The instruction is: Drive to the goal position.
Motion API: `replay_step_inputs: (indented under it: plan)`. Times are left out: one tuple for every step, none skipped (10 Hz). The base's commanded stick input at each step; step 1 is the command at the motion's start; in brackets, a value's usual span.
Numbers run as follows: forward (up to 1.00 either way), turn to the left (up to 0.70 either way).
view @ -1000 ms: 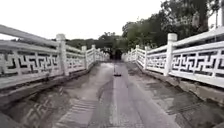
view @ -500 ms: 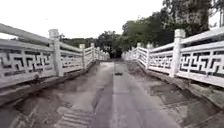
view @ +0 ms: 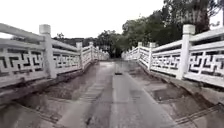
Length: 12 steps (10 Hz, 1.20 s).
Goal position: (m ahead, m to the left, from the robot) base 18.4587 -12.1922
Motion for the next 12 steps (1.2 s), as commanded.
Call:
replay_step_inputs:
  plan:
    - [0.66,0.01]
    - [0.66,0.01]
    - [0.66,0.01]
    - [0.66,0.01]
    - [0.66,0.01]
    - [0.66,0.01]
    - [0.66,0.01]
    - [0.66,0.01]
    - [0.66,0.01]
    - [0.55,0.02]
    - [0.42,0.03]
    - [0.42,0.03]
